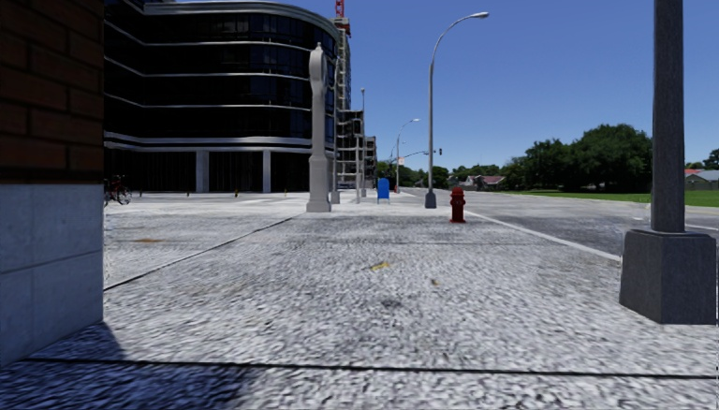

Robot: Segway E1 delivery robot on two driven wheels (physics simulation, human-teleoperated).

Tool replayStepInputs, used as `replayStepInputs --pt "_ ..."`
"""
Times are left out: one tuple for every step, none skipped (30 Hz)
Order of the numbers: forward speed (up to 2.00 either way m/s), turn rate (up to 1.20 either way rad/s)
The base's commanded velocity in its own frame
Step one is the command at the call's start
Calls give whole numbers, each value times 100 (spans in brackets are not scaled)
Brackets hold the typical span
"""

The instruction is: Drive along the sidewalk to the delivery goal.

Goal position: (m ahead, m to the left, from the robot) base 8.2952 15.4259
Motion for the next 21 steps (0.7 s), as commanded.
replayStepInputs --pt "200 34" --pt "200 36" --pt "200 36" --pt "200 37" --pt "200 37" --pt "200 38" --pt "200 39" --pt "200 39" --pt "200 39" --pt "200 39" --pt "200 39" --pt "200 39" --pt "200 39" --pt "200 39" --pt "200 40" --pt "200 43" --pt "200 46" --pt "200 47" --pt "200 47" --pt "200 47" --pt "200 48"
